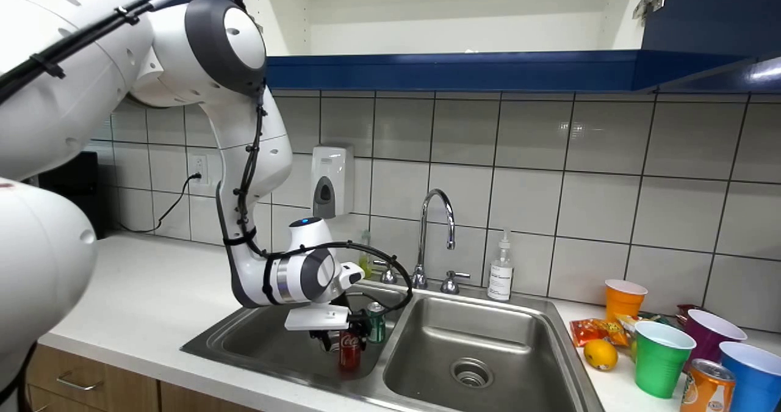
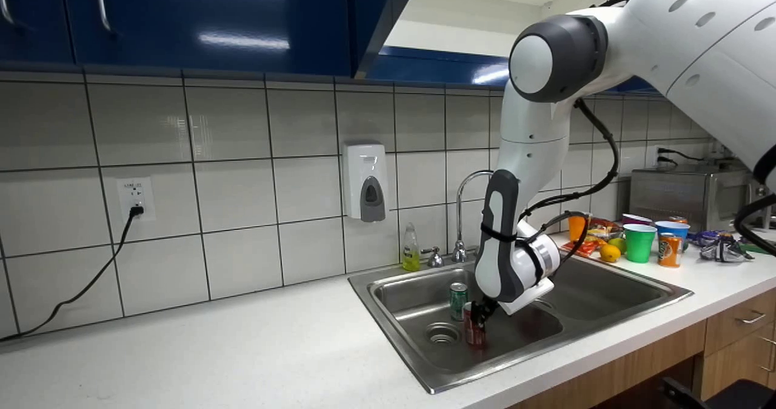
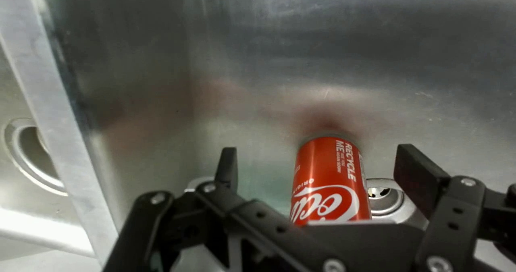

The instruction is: Move the Cola can to the open cabinet

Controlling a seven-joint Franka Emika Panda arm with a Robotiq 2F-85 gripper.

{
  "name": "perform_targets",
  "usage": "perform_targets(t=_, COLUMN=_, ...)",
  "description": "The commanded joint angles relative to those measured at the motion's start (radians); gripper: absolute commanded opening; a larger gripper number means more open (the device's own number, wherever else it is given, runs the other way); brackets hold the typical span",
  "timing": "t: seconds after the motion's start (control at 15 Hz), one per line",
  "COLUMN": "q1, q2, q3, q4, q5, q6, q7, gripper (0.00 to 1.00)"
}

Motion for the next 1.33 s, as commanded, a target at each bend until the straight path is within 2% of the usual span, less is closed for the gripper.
perform_targets(t=0.0, q1=0.034, q2=0.041, q3=-0.025, q4=0.039, q5=0.023, q6=0.017, q7=0.029, gripper=1.0)
perform_targets(t=1.27, q1=0.107, q2=0.164, q3=-0.074, q4=0.166, q5=0.08, q6=0.012, q7=0.079, gripper=1.0)
